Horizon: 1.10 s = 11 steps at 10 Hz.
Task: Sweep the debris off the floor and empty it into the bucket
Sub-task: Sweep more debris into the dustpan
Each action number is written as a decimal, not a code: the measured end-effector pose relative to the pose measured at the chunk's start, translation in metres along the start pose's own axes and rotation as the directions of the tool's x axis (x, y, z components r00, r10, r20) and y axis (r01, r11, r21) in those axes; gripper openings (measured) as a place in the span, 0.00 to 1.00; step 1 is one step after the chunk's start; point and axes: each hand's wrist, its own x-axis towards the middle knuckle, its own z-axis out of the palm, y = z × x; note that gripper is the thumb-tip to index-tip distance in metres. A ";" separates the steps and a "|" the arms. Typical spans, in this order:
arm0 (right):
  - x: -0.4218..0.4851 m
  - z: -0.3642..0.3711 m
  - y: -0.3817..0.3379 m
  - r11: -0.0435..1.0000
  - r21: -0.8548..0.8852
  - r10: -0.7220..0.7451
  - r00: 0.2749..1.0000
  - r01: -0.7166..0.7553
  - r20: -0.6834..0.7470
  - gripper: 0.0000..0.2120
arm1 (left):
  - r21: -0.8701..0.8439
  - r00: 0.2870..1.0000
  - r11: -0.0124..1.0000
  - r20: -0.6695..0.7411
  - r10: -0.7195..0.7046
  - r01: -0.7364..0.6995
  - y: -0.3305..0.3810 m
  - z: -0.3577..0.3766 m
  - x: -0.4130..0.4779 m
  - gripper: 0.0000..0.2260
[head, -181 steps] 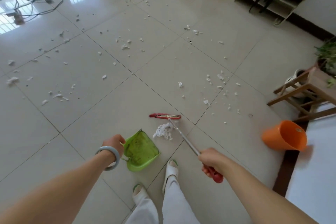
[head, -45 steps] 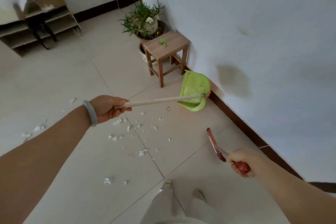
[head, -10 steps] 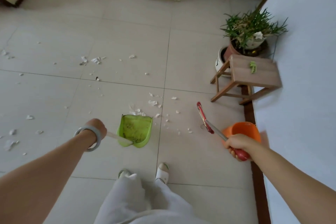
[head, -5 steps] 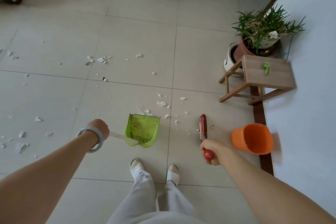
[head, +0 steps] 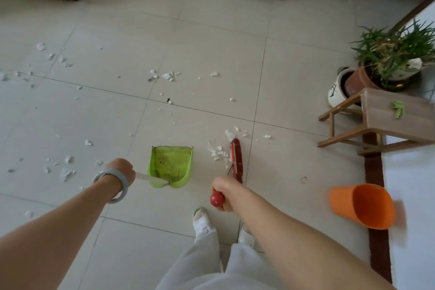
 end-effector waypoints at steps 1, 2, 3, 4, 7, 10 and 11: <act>-0.002 0.025 -0.015 0.999 -0.008 -0.038 0.998 0.038 0.051 0.07 | -0.139 0.996 0.987 -0.033 -0.088 0.083 -0.015 0.004 -0.004 0.16; -0.003 0.037 -0.026 0.998 0.031 -0.056 0.993 0.053 0.108 0.08 | -0.277 0.987 0.951 -0.031 -0.156 0.141 -0.029 0.011 -0.004 0.15; -0.001 0.027 -0.033 0.996 0.059 -0.071 0.979 0.061 0.190 0.06 | -0.442 0.970 0.869 0.008 -0.243 0.221 -0.040 0.013 -0.003 0.15; 0.007 -0.003 -0.038 0.993 0.111 -0.062 0.963 0.034 0.263 0.09 | -0.467 0.963 0.848 0.024 -0.269 0.249 -0.042 0.007 -0.001 0.16; 0.000 -0.081 -0.026 0.996 0.055 -0.082 0.987 0.075 0.141 0.12 | -0.817 0.868 0.395 0.237 -0.436 0.421 -0.018 -0.031 0.014 0.10; 0.018 -0.209 -0.027 0.987 -0.007 -0.162 0.984 0.162 -0.075 0.10 | -0.759 0.909 0.534 0.184 -0.374 0.373 0.037 -0.092 0.044 0.14; 0.036 -0.247 -0.034 0.993 -0.044 -0.114 0.985 0.109 -0.131 0.08 | -0.703 0.933 0.637 0.106 -0.344 0.315 0.063 -0.110 0.046 0.15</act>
